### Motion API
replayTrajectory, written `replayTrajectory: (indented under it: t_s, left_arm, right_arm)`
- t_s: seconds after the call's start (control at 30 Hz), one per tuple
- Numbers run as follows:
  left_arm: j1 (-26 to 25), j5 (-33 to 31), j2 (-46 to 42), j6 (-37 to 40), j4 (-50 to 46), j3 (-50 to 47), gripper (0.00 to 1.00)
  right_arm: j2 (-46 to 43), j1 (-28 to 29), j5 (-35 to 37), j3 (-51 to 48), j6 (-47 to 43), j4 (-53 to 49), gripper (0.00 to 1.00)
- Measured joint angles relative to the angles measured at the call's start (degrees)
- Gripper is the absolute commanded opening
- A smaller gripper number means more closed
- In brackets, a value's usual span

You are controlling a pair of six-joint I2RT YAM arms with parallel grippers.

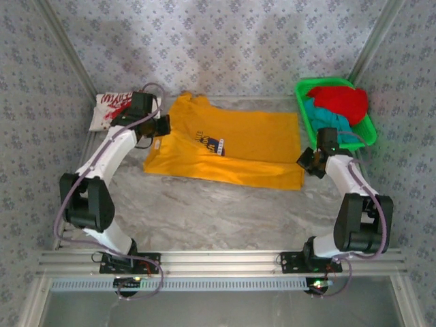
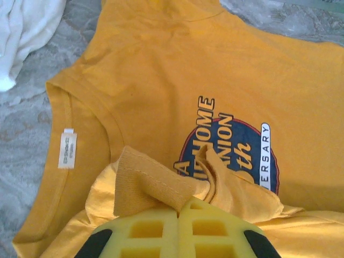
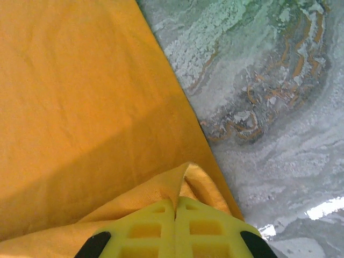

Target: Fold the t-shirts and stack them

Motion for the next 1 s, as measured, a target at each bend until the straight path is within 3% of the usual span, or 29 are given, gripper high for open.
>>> replayTrajectory:
  t_s: [0.03,0.1,0.2,0.4,0.67,0.8,1.0]
  left_arm:
    - [0.00,-0.02,1.14,0.44,-0.07,1.07,0.00]
    - [0.00,-0.02,3.76,1.53,-0.48,3.61,0.34]
    - [0.00,-0.04,8.35,2.67,-1.27,8.55,0.56]
    - [-1.40,-2.56,8.44,2.36,-0.98,11.21,0.62]
    - [-5.14,-7.69,-12.90,-2.78,5.84,-13.77,0.53]
    - [-4.20,-8.72,-12.72,-5.49,7.26,-21.86,0.52]
    - [-3.02,-8.63,-5.29,-8.13,8.44,-24.00,0.51]
  right_arm:
    - [0.52,0.00,0.00,0.20,0.00,0.35,0.02]
    - [1.86,0.00,-0.02,0.66,0.04,0.90,0.14]
    - [3.91,-0.15,-0.02,2.16,0.42,0.79,0.26]
    - [1.66,-0.33,0.00,4.68,0.07,0.55,0.38]
    - [-13.51,3.54,-1.51,-4.52,0.22,2.75,0.38]
    - [-9.53,4.22,-2.56,-7.69,0.63,3.19,0.36]
    - [0.15,4.02,-3.10,-7.23,1.53,5.03,0.36]
